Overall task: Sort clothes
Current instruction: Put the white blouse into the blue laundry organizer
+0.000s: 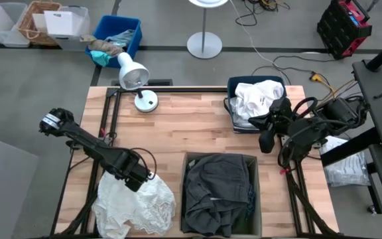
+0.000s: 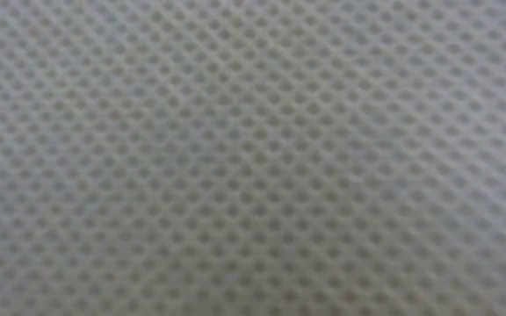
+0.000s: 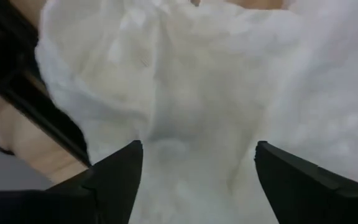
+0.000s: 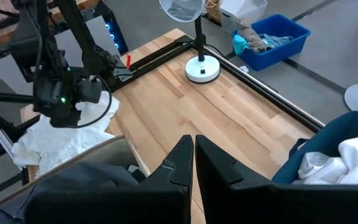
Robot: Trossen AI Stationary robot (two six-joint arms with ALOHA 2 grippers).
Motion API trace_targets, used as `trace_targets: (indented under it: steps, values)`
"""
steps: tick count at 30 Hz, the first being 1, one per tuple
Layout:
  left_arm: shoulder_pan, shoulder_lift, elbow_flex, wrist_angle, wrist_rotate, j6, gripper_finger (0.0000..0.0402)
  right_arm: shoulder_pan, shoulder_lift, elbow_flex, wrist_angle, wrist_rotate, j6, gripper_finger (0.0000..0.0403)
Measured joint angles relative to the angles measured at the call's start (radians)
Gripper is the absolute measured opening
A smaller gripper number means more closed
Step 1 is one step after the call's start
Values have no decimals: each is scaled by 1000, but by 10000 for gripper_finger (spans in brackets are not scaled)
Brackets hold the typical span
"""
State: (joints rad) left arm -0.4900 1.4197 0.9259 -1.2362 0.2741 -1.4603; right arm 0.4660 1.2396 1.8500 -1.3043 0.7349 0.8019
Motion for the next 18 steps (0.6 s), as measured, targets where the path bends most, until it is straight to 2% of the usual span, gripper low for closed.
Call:
trace_targets:
  steps: [5, 12, 15, 18]
  values:
    - [0, 0, -82, 91, -2, -27, 289, 0, 0, 0, 0, 0, 2, 13]
    - [0, 0, -196, 248, -1, -36, 273, 0, 0, 0, 0, 0, 2, 13]
    - [0, 0, -228, 338, 3, -52, 249, 0, 0, 0, 0, 0, 2, 13]
    - [0, 0, -234, 354, 3, -50, 207, 0, 0, 0, 0, 0, 2, 13]
